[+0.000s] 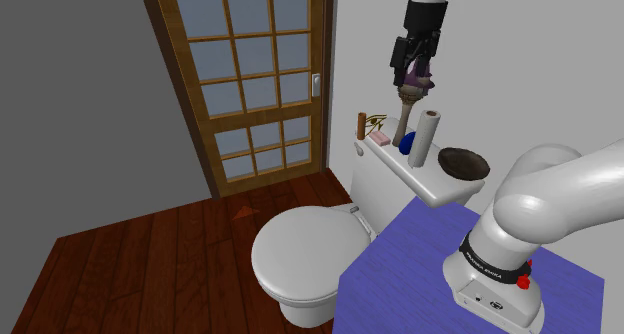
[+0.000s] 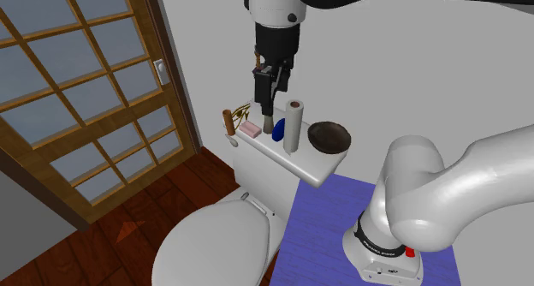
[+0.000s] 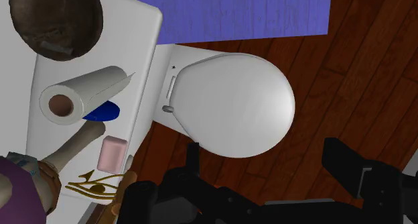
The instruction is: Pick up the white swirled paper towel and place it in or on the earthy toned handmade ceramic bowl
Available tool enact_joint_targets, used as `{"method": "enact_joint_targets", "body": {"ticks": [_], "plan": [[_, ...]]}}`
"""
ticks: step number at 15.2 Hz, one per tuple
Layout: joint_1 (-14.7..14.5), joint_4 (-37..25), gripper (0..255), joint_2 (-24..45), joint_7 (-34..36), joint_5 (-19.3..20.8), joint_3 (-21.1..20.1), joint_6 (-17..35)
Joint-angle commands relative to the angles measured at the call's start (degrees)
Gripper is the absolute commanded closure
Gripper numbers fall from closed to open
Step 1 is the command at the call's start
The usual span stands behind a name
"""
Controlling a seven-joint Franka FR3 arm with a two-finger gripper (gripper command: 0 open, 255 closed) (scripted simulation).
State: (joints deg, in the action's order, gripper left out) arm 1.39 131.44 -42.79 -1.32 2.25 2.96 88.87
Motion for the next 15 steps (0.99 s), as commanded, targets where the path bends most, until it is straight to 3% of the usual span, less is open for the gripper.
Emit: {"method": "enact_joint_targets", "body": {"ticks": [1, 15], "plan": [[0.00, 0.00, 0, 0.00, 0.00, 0.00, 0.00, 0.00], [9.30, 8.35, 0, 7.45, -3.80, 6.92, 13.82, 15.56]]}}
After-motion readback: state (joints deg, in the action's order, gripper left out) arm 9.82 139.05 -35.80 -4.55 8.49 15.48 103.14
